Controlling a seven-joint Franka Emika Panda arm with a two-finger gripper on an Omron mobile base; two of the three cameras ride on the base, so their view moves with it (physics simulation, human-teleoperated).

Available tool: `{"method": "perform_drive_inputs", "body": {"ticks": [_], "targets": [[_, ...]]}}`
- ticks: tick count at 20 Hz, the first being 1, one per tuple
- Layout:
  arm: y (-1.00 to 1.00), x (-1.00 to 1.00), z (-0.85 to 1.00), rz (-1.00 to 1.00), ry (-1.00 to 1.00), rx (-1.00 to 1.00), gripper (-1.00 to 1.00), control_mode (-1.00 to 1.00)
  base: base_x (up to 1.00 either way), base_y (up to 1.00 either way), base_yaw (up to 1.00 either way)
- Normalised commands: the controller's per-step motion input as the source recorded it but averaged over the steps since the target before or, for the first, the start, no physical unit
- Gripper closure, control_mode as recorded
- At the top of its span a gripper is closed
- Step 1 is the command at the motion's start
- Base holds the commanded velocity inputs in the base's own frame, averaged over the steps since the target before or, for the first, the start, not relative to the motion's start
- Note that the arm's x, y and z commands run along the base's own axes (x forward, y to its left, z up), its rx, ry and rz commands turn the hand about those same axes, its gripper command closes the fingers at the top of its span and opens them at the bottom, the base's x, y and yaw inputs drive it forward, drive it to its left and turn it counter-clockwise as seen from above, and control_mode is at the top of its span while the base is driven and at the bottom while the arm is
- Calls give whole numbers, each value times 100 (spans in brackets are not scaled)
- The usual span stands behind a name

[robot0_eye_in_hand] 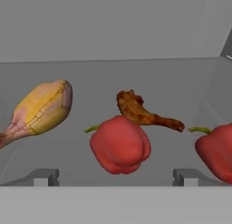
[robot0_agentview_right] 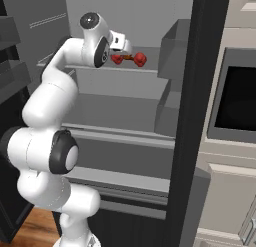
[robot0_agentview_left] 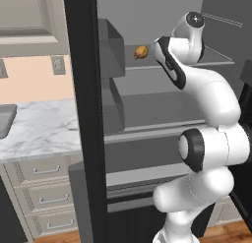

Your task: Place one bell pepper and one chicken drumstick in each tupperware on the nearby counter, to pack two identical lunches.

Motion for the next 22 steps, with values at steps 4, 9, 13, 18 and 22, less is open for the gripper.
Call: {"method": "perform_drive_inputs", "body": {"ticks": [4, 9, 13, 18, 22], "targets": [[-6, 36, -9, 2, 0, 0, -100, -100, 0, 0, 0], [-1, 29, -20, 2, 0, 0, -100, -100, 0, 0, 0], [0, 39, -20, 3, 0, 0, -100, -100, 0, 0, 0], [0, 7, -38, 2, 10, 0, -100, -100, 0, 0, 0], [0, 9, -39, 0, 7, 0, 100, -100, 0, 0, 0]]}}
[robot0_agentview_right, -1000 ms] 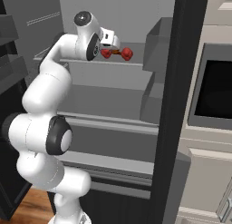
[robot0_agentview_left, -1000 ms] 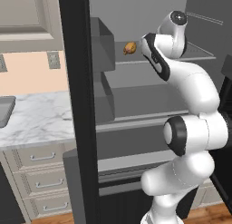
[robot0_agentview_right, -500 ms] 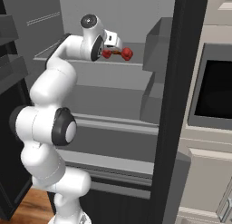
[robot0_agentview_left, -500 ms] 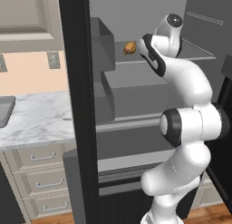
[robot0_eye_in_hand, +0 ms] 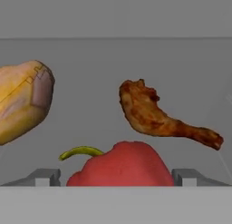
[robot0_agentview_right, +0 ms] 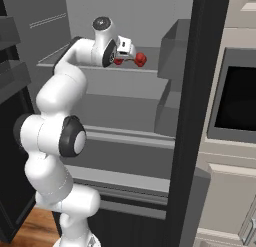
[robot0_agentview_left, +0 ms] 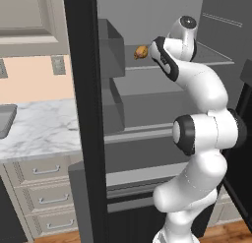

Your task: Place one bell pepper and one chicken drumstick in each tupperware on the nearby counter, to pack two identical lunches.

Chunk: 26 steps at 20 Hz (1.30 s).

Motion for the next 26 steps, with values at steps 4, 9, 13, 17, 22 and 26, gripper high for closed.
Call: {"method": "perform_drive_inputs", "body": {"ticks": [4, 9, 13, 17, 22, 26], "targets": [[0, 21, -17, 0, -1, 0, 100, -100, 0, 0, 0], [1, -41, -32, 0, -1, 0, 100, -100, 0, 0, 0], [19, -100, -42, 0, -5, 0, 100, -100, 0, 0, 0], [34, -100, -18, 2, -28, -8, 100, -100, 0, 0, 0], [16, -100, 0, 2, -37, -9, 100, -100, 0, 0, 0], [0, -50, 0, 1, -15, -3, 100, 100, -50, 0, 1]]}}
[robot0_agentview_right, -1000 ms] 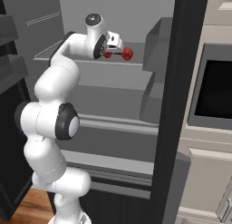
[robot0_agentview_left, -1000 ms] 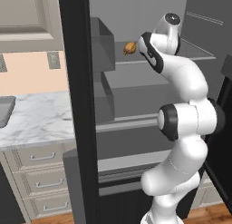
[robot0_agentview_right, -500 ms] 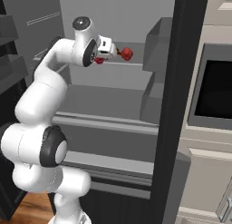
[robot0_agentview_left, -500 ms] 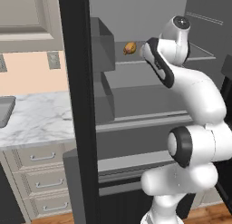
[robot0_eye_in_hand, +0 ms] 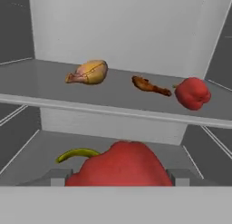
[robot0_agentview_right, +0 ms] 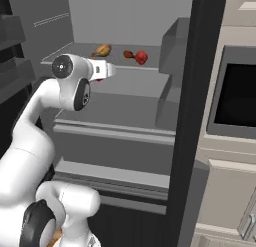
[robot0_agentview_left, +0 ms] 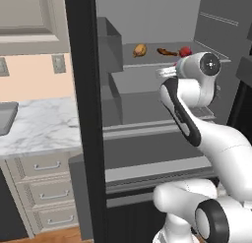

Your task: Place one bell pepper and one chicken drumstick in each tupperware on the nearby counter, to pack two identical lunches.

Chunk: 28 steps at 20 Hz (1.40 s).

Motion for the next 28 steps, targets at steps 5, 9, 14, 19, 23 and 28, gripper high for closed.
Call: {"method": "perform_drive_inputs", "body": {"ticks": [5, 9, 14, 19, 23, 28], "targets": [[0, 0, 0, 0, 0, 0, 100, 100, -100, -7, 0], [0, 0, 0, 0, 0, 0, 100, 100, -100, -2, 0], [0, 0, 0, 0, 0, 0, 100, 100, -100, 1, 41], [0, 0, 0, 0, 0, 0, 100, 100, -100, 1, 55], [0, 0, 0, 0, 0, 0, 100, 100, -69, 16, 47], [0, 0, 0, 0, 0, 0, 100, 100, 24, 92, 17]]}}
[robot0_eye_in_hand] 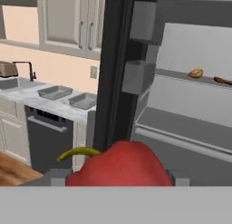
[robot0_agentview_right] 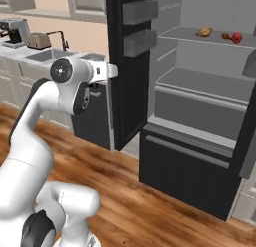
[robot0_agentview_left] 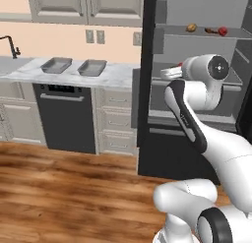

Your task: Place one bell pepper and one chicken drumstick in each tupperware on the nearby counter, to pack two identical lunches.

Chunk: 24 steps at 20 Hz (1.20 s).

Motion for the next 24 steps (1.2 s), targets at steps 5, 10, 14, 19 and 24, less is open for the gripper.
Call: {"method": "perform_drive_inputs", "body": {"ticks": [5, 10, 14, 19, 24], "targets": [[0, 0, 0, 0, 0, 0, 100, 100, 88, 100, 4], [0, 0, 0, 0, 0, 0, 100, 100, 100, 100, 25], [0, 0, 0, 0, 0, 0, 100, 100, 100, 89, 4], [0, 0, 0, 0, 0, 0, 100, 100, 99, 80, -34], [0, 0, 0, 0, 0, 0, 100, 100, 99, 83, -53]]}}
